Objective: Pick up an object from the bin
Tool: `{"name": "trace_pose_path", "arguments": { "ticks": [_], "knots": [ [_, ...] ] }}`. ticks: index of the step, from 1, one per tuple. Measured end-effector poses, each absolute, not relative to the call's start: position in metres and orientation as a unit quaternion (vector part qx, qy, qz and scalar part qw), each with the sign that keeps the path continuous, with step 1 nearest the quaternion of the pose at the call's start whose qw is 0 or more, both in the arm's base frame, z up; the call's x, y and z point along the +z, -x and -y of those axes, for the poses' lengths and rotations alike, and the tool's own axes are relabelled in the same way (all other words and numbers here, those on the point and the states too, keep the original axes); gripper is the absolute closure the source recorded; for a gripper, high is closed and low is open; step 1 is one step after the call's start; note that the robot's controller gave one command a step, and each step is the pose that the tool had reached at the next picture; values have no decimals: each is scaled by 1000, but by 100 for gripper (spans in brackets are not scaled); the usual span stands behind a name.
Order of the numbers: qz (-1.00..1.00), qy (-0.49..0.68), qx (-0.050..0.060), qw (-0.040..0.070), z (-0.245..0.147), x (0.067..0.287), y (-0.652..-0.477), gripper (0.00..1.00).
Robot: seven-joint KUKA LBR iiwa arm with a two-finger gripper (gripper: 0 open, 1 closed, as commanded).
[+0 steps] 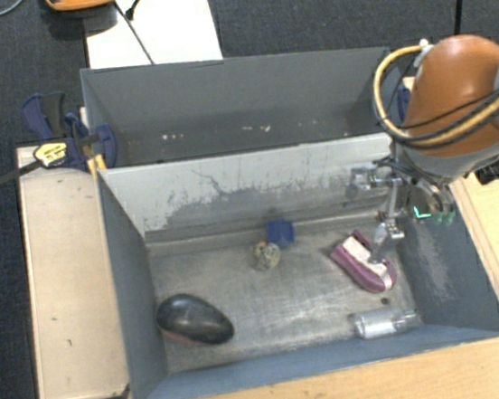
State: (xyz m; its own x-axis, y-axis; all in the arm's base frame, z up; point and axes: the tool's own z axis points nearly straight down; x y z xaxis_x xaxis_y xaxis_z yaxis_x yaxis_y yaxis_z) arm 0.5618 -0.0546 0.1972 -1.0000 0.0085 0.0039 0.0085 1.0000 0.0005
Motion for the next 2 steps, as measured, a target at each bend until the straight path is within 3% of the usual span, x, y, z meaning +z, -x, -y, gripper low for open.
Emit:
{"name": "trace_pose_path", "arguments": {
  "ticks": [1, 2],
  "knots": [
    [999, 34, -1, 1, 82, 68, -554, 0],
    [1000, 31, -1, -2, 81, 72, -556, 100]
  ]
}}
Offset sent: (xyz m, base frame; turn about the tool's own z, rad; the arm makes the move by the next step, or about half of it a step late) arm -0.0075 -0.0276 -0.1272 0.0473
